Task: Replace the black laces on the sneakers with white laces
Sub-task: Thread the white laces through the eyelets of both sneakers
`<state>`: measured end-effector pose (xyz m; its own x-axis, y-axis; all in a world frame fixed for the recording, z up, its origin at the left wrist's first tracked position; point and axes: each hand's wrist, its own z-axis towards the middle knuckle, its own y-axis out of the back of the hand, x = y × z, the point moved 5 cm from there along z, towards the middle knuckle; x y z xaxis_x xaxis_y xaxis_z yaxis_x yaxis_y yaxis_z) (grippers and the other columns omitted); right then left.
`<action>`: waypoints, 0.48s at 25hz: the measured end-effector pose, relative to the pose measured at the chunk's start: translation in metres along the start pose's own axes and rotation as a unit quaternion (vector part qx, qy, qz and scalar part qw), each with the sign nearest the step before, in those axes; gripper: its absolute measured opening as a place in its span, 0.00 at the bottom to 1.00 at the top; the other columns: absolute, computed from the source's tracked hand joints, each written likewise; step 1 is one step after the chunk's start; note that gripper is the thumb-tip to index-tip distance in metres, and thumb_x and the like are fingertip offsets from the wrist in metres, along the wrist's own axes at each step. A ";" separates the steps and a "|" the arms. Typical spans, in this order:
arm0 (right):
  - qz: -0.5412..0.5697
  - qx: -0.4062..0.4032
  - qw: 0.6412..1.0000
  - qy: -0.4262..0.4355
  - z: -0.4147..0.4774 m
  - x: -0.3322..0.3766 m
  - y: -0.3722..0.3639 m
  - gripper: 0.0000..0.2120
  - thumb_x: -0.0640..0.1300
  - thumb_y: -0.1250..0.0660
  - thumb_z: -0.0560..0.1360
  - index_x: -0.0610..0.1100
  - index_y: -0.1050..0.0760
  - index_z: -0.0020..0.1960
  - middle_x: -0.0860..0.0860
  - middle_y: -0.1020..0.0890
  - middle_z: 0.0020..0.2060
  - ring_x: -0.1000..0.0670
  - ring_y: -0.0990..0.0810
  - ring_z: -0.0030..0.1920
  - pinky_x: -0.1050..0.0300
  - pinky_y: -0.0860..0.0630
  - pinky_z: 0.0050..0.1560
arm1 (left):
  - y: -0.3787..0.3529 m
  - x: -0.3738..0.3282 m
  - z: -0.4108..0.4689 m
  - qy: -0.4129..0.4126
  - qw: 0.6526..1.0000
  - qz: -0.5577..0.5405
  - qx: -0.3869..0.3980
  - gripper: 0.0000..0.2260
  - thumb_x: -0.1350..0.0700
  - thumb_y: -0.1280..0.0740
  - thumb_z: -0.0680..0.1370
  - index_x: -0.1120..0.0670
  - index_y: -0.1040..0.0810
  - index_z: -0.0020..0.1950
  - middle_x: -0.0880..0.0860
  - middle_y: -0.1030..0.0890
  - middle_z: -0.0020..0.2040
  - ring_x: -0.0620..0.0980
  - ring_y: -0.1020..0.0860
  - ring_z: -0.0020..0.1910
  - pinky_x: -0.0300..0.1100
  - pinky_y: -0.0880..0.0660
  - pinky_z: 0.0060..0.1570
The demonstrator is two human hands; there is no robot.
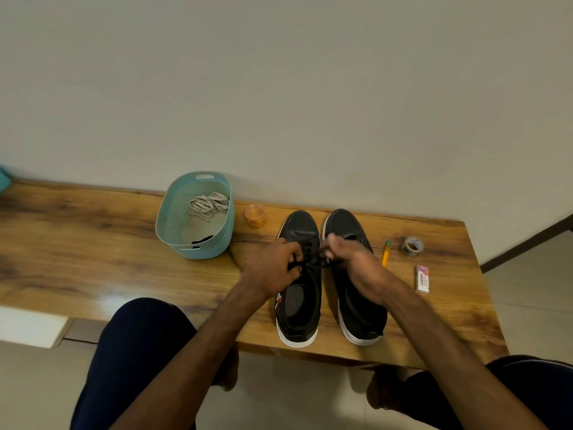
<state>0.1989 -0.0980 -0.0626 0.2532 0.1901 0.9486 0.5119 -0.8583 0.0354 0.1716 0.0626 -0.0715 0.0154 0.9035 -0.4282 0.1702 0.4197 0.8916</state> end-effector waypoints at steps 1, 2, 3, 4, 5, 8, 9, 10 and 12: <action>0.036 -0.019 0.999 0.014 -0.002 0.011 0.011 0.20 0.56 0.42 0.81 0.40 0.27 0.42 0.48 0.23 0.39 0.50 0.25 0.48 0.52 0.32 0.55 | 0.000 0.000 0.000 0.003 1.000 -0.006 0.001 0.08 0.51 0.30 0.76 0.47 0.24 0.54 0.46 0.24 0.50 0.45 0.25 0.47 0.41 0.29 0.42; 0.087 -0.039 0.995 0.026 -0.004 0.021 0.024 0.21 0.57 0.42 0.79 0.39 0.27 0.42 0.51 0.23 0.36 0.51 0.24 0.47 0.52 0.33 0.54 | 0.001 0.000 0.000 0.006 1.000 -0.015 0.002 0.08 0.51 0.30 0.76 0.47 0.23 0.54 0.46 0.24 0.51 0.45 0.25 0.47 0.41 0.29 0.42; 0.163 -0.058 0.984 0.036 -0.006 0.029 0.037 0.21 0.57 0.42 0.78 0.40 0.26 0.40 0.52 0.23 0.36 0.52 0.23 0.48 0.51 0.33 0.52 | 0.001 0.001 0.001 0.009 1.000 -0.026 0.006 0.08 0.51 0.30 0.76 0.47 0.23 0.54 0.47 0.23 0.51 0.45 0.25 0.47 0.40 0.29 0.42; 0.248 -0.079 0.965 0.044 -0.008 0.033 0.053 0.21 0.57 0.40 0.78 0.43 0.27 0.36 0.52 0.22 0.39 0.51 0.23 0.50 0.51 0.34 0.51 | 0.002 0.002 0.001 0.012 0.999 -0.035 0.010 0.07 0.52 0.30 0.76 0.47 0.23 0.53 0.47 0.23 0.51 0.44 0.25 0.46 0.39 0.31 0.41; 0.327 -0.105 0.937 0.054 -0.010 0.034 0.070 0.20 0.58 0.39 0.78 0.47 0.28 0.32 0.52 0.21 0.41 0.51 0.23 0.51 0.52 0.33 0.49 | 0.003 0.002 0.001 0.015 0.999 -0.043 0.014 0.07 0.52 0.30 0.76 0.48 0.23 0.52 0.47 0.24 0.52 0.44 0.25 0.46 0.37 0.32 0.39; 0.492 -0.211 0.840 0.090 -0.020 0.031 0.118 0.19 0.56 0.40 0.79 0.51 0.29 0.32 0.56 0.22 0.41 0.54 0.22 0.46 0.53 0.34 0.51 | 0.007 0.003 0.000 0.021 0.998 -0.053 0.010 0.05 0.53 0.29 0.76 0.48 0.23 0.50 0.46 0.24 0.51 0.43 0.26 0.45 0.34 0.35 0.36; 0.467 -0.264 0.840 0.084 -0.024 0.028 0.128 0.17 0.54 0.39 0.80 0.51 0.28 0.33 0.56 0.22 0.39 0.55 0.21 0.44 0.53 0.34 0.51 | 0.008 0.003 -0.001 0.023 0.998 -0.056 0.011 0.05 0.53 0.29 0.76 0.48 0.23 0.49 0.46 0.24 0.50 0.43 0.25 0.46 0.34 0.34 0.36; 0.372 -0.322 0.868 0.065 -0.025 0.024 0.135 0.15 0.52 0.39 0.80 0.50 0.26 0.36 0.55 0.22 0.39 0.55 0.22 0.42 0.53 0.33 0.51 | 0.008 0.004 0.000 0.026 0.997 -0.071 0.019 0.04 0.53 0.29 0.76 0.49 0.23 0.49 0.47 0.24 0.50 0.44 0.25 0.46 0.35 0.32 0.38; 0.039 -0.366 0.930 0.005 -0.019 0.018 0.125 0.13 0.50 0.40 0.81 0.46 0.21 0.46 0.50 0.21 0.45 0.53 0.22 0.44 0.52 0.28 0.50 | 0.008 0.003 -0.003 0.056 0.977 -0.194 0.060 0.01 0.55 0.32 0.79 0.51 0.23 0.49 0.50 0.23 0.48 0.47 0.24 0.47 0.39 0.27 0.44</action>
<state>0.2521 -0.2105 -0.0351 0.2560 0.1129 0.9600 -0.2053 -0.9641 0.1682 0.1705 0.0685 -0.0651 -0.1808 0.6847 -0.7060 0.2563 0.7258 0.6383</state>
